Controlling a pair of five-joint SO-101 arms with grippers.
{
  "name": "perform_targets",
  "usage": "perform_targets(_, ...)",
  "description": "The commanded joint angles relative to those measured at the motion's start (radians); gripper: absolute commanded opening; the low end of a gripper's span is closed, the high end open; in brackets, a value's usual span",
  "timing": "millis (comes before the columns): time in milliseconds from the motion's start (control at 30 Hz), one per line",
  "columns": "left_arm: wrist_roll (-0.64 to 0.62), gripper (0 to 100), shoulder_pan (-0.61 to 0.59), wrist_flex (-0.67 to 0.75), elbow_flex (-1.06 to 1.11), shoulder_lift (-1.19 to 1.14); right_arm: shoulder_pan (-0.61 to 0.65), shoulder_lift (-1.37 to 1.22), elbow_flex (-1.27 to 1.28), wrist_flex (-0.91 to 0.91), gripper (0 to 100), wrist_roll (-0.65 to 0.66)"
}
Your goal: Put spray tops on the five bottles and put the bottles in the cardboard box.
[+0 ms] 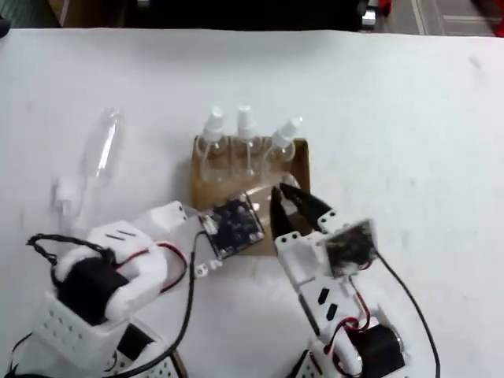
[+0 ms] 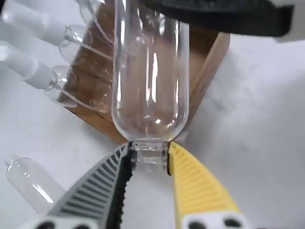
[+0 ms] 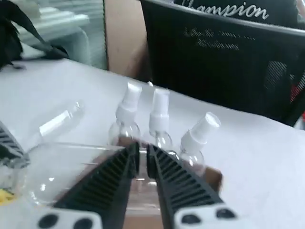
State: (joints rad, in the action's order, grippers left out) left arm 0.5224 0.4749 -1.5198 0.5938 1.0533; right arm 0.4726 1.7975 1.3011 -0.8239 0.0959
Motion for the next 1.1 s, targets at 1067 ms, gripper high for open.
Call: perform_targets(1067, -0.204, 3, 0.099, 0.226, -0.155, 0.004, 0.038, 0.007, 0.029, -0.021, 1.6, 0.003)
